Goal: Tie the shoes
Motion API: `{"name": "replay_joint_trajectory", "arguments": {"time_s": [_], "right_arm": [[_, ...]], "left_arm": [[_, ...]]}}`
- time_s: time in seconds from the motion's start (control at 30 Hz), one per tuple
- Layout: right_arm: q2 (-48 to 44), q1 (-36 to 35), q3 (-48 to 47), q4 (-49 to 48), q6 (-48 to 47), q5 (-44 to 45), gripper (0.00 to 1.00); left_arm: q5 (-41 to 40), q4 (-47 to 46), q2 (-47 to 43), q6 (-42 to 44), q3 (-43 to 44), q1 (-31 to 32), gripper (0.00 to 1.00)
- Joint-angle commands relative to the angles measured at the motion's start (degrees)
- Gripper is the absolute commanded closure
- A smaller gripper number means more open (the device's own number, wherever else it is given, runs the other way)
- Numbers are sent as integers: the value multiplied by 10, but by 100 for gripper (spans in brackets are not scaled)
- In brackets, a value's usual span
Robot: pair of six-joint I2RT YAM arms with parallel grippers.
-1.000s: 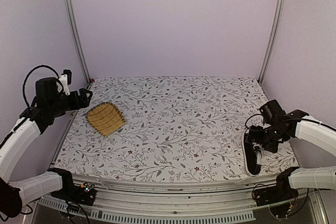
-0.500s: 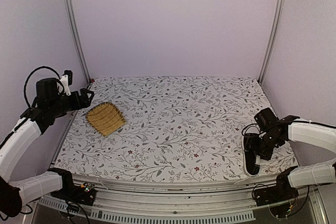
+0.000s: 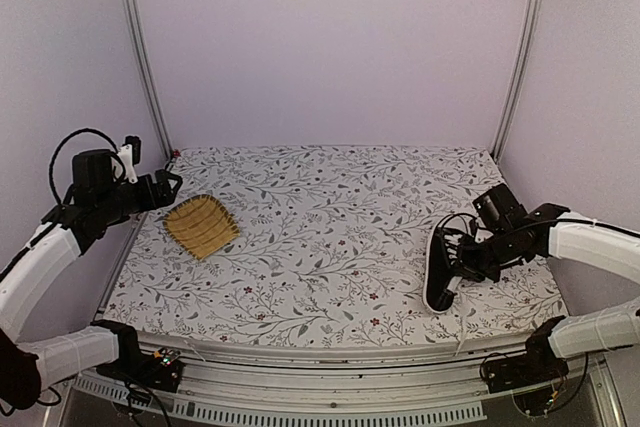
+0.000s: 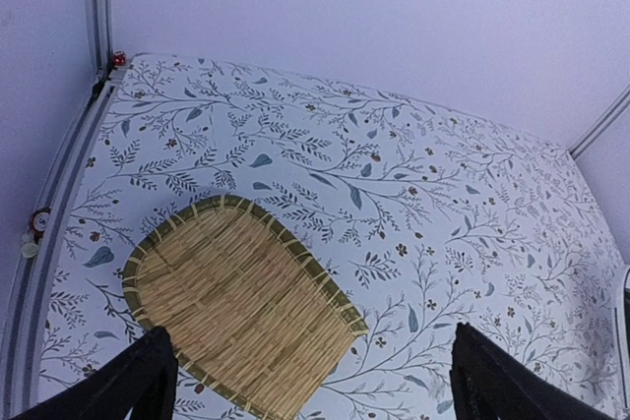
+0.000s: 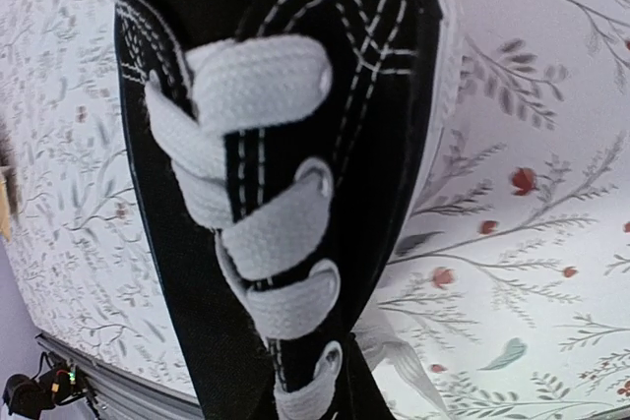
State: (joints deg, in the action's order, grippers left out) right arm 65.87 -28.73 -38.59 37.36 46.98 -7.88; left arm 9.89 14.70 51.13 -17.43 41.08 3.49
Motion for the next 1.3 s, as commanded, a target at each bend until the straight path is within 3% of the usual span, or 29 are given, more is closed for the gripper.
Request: {"name": "replay_joint_trajectory", "arguments": {"time_s": [0.0,0.47,0.7,0.9,1.07,1.27], "right_arm": [[42,-83,-98,-49,30,17,98],[353,-305,-371,-107,81,36,98],[342,-311,-406,-104,63,53,98],[251,-241,-335,-90,40,64,98],[138,-109,-255,-46,-9,58,98],[70,22,-337,98,-116,128,98]], "left_arm": [[3,-2,8,-5,-3,0,4],[-2,1,11,0,-2,0,4],[-4,5,8,1,-2,0,4],[-9,7,9,2,-1,0,4],[-11,9,11,3,-1,0,4],[-13,12,16,3,1,0,4]]}}
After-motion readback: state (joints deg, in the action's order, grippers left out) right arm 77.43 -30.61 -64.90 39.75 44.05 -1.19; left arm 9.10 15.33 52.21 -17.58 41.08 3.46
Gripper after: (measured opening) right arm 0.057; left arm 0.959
